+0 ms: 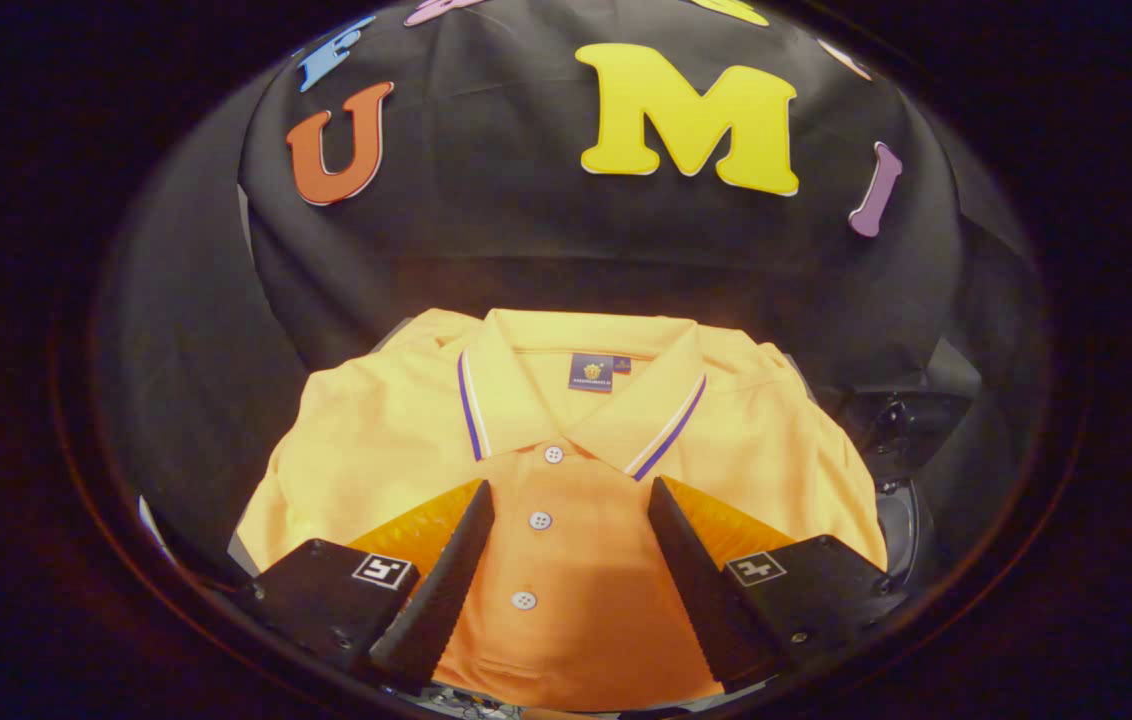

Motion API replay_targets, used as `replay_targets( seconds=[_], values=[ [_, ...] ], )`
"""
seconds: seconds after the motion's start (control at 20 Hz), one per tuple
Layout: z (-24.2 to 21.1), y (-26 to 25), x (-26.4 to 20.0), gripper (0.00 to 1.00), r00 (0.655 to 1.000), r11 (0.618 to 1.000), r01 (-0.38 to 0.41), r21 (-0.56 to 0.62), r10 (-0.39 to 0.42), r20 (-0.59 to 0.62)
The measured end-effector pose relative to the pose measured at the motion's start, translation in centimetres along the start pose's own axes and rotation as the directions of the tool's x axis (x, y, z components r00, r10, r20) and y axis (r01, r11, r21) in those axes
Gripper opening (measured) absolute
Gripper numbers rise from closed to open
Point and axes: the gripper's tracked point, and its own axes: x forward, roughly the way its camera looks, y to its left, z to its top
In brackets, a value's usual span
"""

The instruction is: Put the clothes into the washing machine and then close the washing machine lid.

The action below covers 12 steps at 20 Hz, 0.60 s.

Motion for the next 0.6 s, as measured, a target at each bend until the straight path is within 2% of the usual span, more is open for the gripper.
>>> replay_targets(
  seconds=[0.1,0.15,0.35,0.4,0.45,0.55,0.6],
  values=[
    [-0.02,0.0,-0.07,0.98,1.0,1.0,-0.009,-0.013,0.009,-0.013],
    [-0.2,0.12,0.11,0.94,1.0,1.0,-0.015,-0.023,0.015,-0.023],
    [-0.07,0.32,0.02,0.62,0.997,0.999,-0.04,-0.036,0.037,-0.067],
    [0.03,0.2,0.14,0.58,0.996,0.999,-0.044,-0.029,0.042,-0.078],
    [0.06,-0.18,0.07,0.42,0.996,0.999,-0.036,-0.013,0.035,-0.084],
    [0.0,-0.21,-0.05,0.22,0.995,0.999,-0.045,-0.013,0.044,-0.092],
    [0.01,-0.33,0.01,0.2,0.994,0.999,-0.049,-0.025,0.046,-0.098]
  ],
)
